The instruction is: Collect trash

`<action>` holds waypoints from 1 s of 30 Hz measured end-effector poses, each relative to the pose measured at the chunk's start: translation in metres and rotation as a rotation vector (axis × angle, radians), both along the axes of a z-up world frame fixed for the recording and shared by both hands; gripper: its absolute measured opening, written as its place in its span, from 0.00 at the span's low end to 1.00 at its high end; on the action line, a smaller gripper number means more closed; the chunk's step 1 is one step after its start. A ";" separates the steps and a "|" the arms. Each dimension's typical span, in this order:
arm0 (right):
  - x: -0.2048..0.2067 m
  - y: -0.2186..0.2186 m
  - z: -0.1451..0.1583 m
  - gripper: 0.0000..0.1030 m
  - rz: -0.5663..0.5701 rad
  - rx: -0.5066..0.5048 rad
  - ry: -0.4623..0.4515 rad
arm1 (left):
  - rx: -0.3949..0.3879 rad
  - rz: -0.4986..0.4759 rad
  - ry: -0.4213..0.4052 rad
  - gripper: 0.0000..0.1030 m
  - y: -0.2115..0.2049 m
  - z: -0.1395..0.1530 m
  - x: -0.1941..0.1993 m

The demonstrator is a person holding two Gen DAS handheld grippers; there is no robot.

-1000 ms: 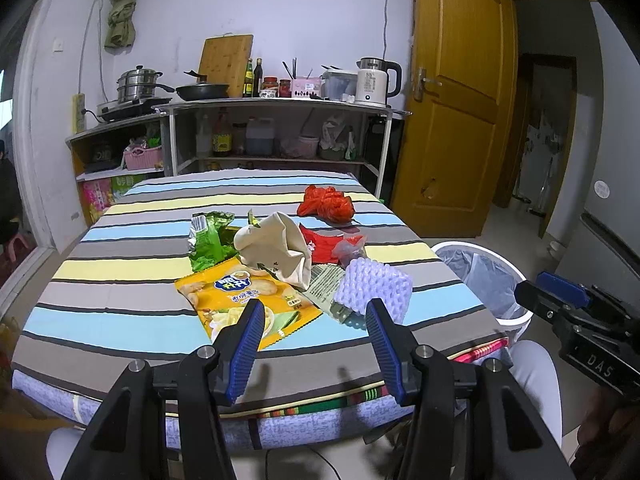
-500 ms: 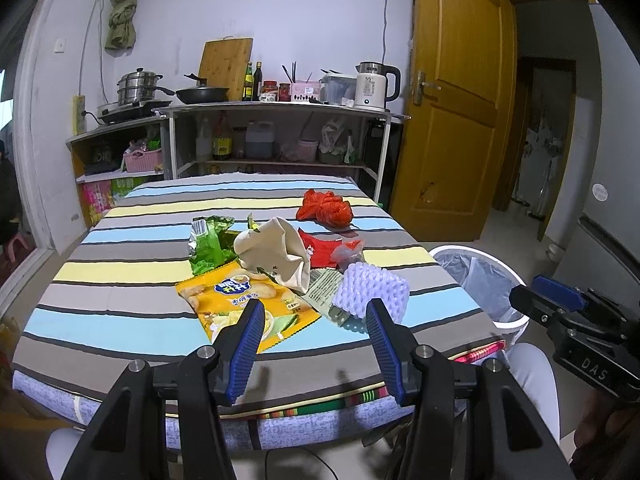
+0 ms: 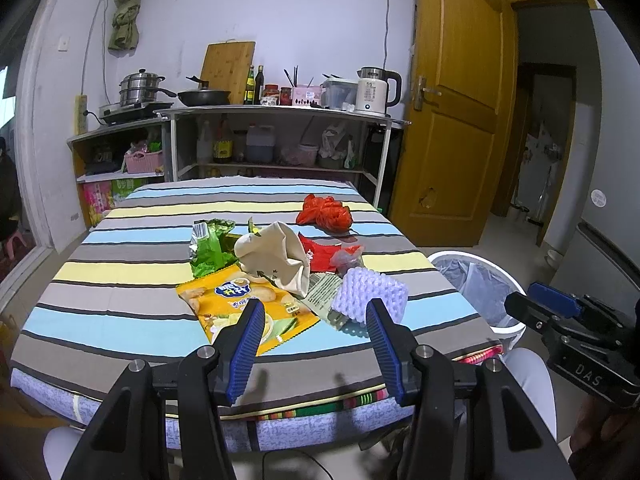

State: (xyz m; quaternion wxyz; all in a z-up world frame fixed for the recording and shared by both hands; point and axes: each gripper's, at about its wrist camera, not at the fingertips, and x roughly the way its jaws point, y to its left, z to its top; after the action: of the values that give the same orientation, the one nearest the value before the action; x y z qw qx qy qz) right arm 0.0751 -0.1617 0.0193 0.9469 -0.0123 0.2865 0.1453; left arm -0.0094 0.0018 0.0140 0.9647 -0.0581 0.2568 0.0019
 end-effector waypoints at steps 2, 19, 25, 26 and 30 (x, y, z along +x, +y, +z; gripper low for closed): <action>0.001 -0.001 0.000 0.47 0.000 0.000 0.000 | -0.001 0.000 -0.003 0.51 0.000 0.001 0.000; 0.000 0.000 0.000 0.47 0.001 0.000 0.001 | -0.002 -0.001 -0.005 0.51 -0.003 0.004 0.001; -0.001 0.005 -0.001 0.47 0.006 0.000 0.003 | -0.004 0.001 -0.006 0.51 0.000 0.001 -0.002; -0.001 0.005 -0.002 0.47 0.007 0.000 0.003 | -0.005 0.000 -0.007 0.51 0.000 0.001 -0.002; 0.000 0.005 -0.002 0.47 0.009 0.000 0.004 | -0.007 0.000 -0.005 0.51 -0.002 0.002 -0.002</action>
State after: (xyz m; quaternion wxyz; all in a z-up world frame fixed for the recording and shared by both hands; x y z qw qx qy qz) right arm 0.0747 -0.1563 0.0173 0.9457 -0.0134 0.2883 0.1495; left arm -0.0118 0.0001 0.0159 0.9651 -0.0614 0.2544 0.0009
